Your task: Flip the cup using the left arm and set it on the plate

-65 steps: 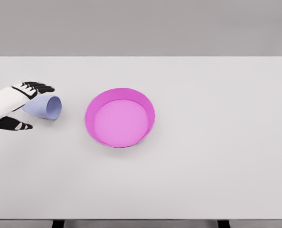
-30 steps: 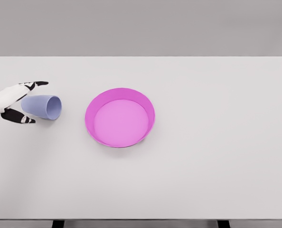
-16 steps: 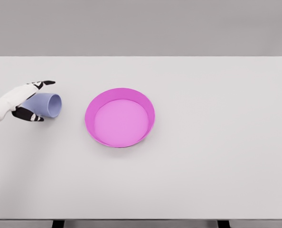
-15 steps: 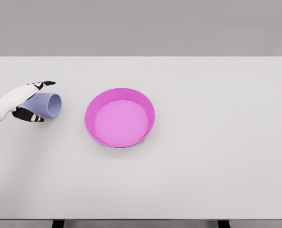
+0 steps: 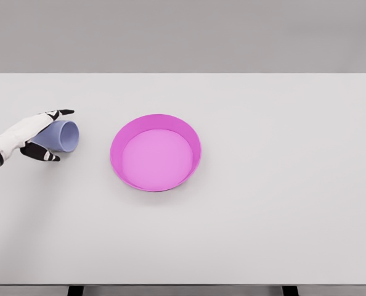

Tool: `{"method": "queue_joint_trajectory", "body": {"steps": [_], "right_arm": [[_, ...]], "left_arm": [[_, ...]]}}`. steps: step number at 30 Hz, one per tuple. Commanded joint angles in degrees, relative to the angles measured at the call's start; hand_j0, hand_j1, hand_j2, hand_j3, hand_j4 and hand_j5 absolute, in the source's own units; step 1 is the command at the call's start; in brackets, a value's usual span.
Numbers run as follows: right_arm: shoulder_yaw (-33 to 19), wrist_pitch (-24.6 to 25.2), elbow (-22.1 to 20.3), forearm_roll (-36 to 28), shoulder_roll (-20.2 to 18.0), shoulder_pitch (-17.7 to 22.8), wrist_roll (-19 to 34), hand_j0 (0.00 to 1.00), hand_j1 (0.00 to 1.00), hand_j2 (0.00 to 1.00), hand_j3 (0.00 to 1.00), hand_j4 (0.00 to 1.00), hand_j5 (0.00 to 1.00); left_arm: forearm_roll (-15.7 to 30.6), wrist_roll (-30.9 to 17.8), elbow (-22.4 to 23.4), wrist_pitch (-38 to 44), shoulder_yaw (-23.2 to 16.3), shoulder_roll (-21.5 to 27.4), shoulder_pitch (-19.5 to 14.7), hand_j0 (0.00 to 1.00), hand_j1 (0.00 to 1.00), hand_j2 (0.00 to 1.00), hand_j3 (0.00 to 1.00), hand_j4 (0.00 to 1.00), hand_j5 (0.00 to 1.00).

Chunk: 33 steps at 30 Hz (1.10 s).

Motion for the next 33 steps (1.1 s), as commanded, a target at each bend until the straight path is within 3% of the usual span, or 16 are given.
{"method": "queue_joint_trajectory", "body": {"steps": [1, 7, 12, 18, 33], "right_arm": [[0.0, 0.01, -0.02, 0.0, 0.0, 0.0, 0.01, 1.0, 1.0, 1.0, 1.0, 1.0, 1.0], [0.0, -0.08, -0.02, 0.0, 0.0, 0.0, 0.01, 1.0, 1.0, 1.0, 1.0, 1.0, 1.0], [0.0, 0.01, -0.02, 0.0, 0.0, 0.0, 0.01, 1.0, 1.0, 1.0, 1.0, 1.0, 1.0], [0.0, 0.01, -0.02, 0.0, 0.0, 0.0, 0.01, 1.0, 1.0, 1.0, 1.0, 1.0, 1.0], [0.0, -0.08, -0.02, 0.0, 0.0, 0.0, 0.01, 1.0, 1.0, 1.0, 1.0, 1.0, 1.0]], "left_arm": [[0.05, 0.02, 0.23, 0.42, -0.14, -0.09, -0.09, 1.0, 1.0, 1.0, 1.0, 1.0, 1.0], [0.05, 0.02, 3.4, 0.42, -2.78, -1.76, -3.08, 1.0, 1.0, 1.0, 1.0, 1.0, 1.0], [0.14, 0.11, 3.4, 0.42, -2.87, -2.11, -3.08, 1.0, 1.0, 1.0, 1.0, 1.0, 1.0], [0.58, 0.11, 3.05, 0.33, -2.78, -2.03, -3.16, 0.88, 0.88, 0.88, 0.88, 0.88, 0.88], [3.74, 0.28, 2.96, 2.35, -2.52, -2.11, -3.43, 0.88, 0.88, 0.88, 0.88, 0.88, 0.88]]}}
